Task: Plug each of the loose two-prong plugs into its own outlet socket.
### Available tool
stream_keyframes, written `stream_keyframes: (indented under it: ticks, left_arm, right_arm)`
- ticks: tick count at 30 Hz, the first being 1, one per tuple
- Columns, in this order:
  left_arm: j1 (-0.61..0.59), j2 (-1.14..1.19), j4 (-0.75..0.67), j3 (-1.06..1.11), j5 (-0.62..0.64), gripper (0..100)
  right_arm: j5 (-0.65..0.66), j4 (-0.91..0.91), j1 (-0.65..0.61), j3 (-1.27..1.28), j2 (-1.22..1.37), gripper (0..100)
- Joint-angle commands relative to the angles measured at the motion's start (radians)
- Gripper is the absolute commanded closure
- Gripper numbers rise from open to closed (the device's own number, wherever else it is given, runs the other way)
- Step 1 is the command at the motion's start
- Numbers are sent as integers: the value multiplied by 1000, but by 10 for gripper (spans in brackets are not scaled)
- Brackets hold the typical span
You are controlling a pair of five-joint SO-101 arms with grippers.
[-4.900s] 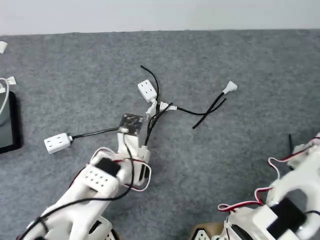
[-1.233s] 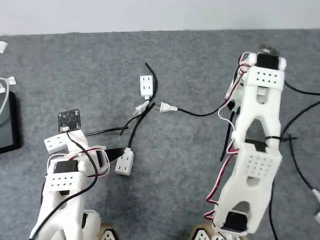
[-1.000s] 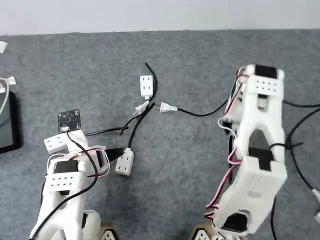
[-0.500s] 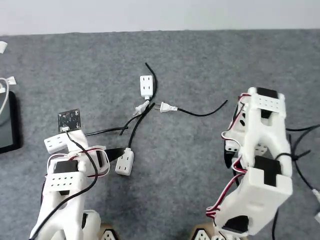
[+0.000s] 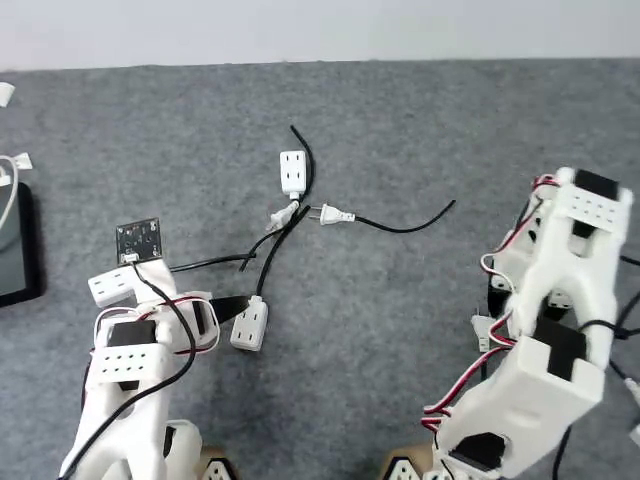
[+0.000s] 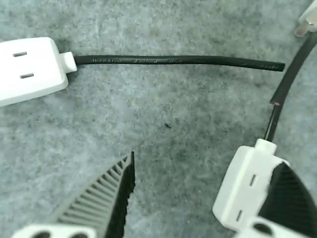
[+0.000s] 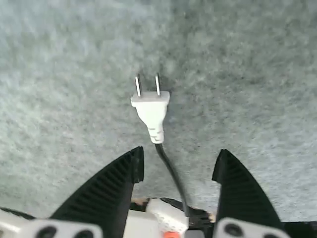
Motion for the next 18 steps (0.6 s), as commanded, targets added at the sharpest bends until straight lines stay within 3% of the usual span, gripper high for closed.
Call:
stream_keyframes:
  ticks: [1,6,18]
  left_arm:
    - [-8,-18,-18,-7,-11,618]
    - [-8,-18,-18,-7,-11,618]
    - [-8,-18,-18,-7,-11,618]
  right_arm:
    - [81,38,67,-3,-70,850]
    - [137,24,102,158,-91,940]
    - [344,-252,102,804,-573,940]
